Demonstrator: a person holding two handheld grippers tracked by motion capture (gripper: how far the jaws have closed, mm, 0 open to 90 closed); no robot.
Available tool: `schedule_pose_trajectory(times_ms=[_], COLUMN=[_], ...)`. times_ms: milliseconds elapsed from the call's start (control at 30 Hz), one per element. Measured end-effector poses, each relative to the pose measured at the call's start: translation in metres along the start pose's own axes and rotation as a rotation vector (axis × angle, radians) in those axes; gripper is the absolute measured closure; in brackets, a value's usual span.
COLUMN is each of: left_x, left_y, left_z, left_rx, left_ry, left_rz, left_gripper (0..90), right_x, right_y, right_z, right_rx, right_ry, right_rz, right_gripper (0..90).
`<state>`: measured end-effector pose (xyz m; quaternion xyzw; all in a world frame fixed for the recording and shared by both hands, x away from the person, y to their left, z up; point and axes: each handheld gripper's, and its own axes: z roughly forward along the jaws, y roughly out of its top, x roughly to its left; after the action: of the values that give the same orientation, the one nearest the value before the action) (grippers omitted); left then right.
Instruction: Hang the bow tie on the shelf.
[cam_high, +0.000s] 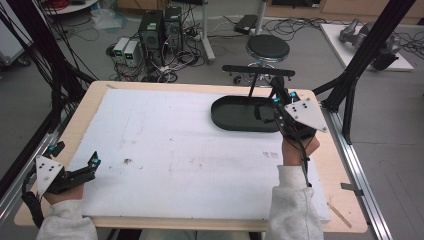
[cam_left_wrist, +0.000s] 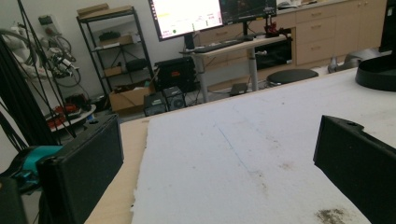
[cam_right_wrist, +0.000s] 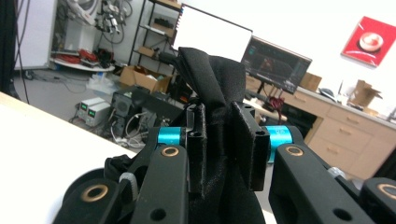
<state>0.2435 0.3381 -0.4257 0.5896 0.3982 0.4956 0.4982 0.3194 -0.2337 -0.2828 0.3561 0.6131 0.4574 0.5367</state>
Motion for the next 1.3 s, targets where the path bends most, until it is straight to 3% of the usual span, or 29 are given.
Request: schedule_pose_trajectory(times_ms=[167, 267, 700, 900, 933, 1000, 1200, 1300], left_x=[0.0, 0.0, 0.001, 0.001, 0.001, 0.001, 0.001, 0.001], left_y=[0.0, 0.0, -0.002, -0.003, -0.003, -0.003, -0.004, -0.004], left_z=[0.0, 0.0, 0.0, 0.0, 0.0, 0.0, -0.001, -0.002], left_rx=[0.0, -0.001, -0.002, -0.005, 0.0, -0.003, 0.003, 0.002], left_ry=[0.001, 0.0, 0.002, 0.002, 0.002, 0.003, 0.004, 0.011], left_rz=[0.001, -0.001, -0.009, -0.013, -0.013, -0.014, -0.014, -0.017], left_gripper=[1.8, 1.8, 1.8, 1.8, 1.8, 1.8, 1.7, 1.8], right_x=[0.011, 0.019, 0.018, 0.018, 0.018, 0.019, 0.012, 0.01], right_y=[0.007, 0.01, 0.002, -0.008, -0.013, -0.02, -0.035, -0.038], right_z=[0.022, 0.043, 0.108, 0.138, 0.147, 0.153, 0.165, 0.169], right_rx=[-0.026, -0.028, 0.013, 0.061, 0.096, 0.105, 0.129, 0.142], right_ry=[0.02, 0.021, 0.007, -0.01, -0.009, -0.02, -0.031, -0.028], right_rz=[-0.015, -0.053, -0.039, -0.05, -0.048, -0.08, -0.028, -0.029], right_gripper=[76.1, 76.2, 75.9, 75.8, 75.8, 75.8, 75.6, 75.1])
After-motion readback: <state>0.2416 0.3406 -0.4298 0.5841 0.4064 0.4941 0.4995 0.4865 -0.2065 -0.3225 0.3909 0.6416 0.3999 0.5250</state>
